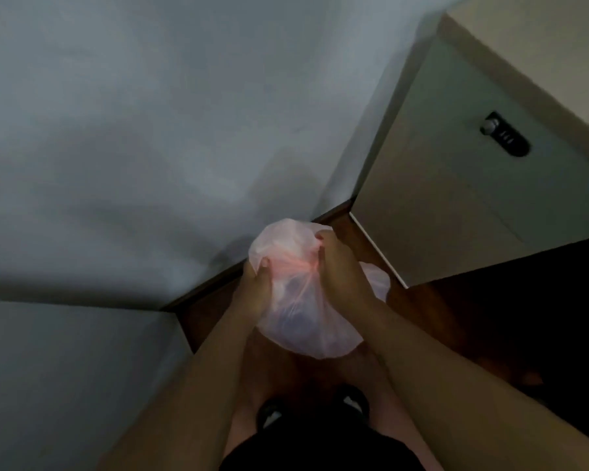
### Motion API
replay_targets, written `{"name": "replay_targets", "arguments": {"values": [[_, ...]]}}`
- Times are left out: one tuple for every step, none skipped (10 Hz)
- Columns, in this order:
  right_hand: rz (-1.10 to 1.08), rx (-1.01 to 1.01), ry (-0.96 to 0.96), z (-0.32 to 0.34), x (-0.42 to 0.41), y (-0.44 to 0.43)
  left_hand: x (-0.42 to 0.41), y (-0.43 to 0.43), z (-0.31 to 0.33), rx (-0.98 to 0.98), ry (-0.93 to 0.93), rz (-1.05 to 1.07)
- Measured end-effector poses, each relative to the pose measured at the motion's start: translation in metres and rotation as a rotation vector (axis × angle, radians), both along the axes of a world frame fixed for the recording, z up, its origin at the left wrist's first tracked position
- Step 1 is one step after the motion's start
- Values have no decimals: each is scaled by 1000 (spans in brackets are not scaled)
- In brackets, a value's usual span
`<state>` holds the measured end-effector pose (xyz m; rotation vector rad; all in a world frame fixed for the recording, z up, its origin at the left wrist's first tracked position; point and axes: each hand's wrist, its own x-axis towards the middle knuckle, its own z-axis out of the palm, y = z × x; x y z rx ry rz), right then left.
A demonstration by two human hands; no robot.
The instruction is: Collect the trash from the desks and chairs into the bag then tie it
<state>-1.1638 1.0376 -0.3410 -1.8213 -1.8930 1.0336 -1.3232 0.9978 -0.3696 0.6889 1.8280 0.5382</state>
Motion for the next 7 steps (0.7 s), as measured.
{"name": "replay_targets", "arguments": {"values": [[-17, 14, 23, -61, -1, 16, 4, 18, -54, 10, 13, 11], [13, -7, -3, -109, -3, 27, -2, 31, -117, -25, 52, -23], [60, 24, -27, -138, -4, 32, -8, 36, -150, -85, 97, -68], [168, 51, -118, -147, -4, 24, -10, 34, -157, -177, 136, -88], [317, -112, -240, -145, 5, 8, -14, 28, -139, -177, 216, -93], [370, -234, -297, -113, 18, 1, -17, 25, -87, -105, 279, -116], [318, -177, -292, -52, 23, 18, -16, 29, -7, -27, 294, -157]]}}
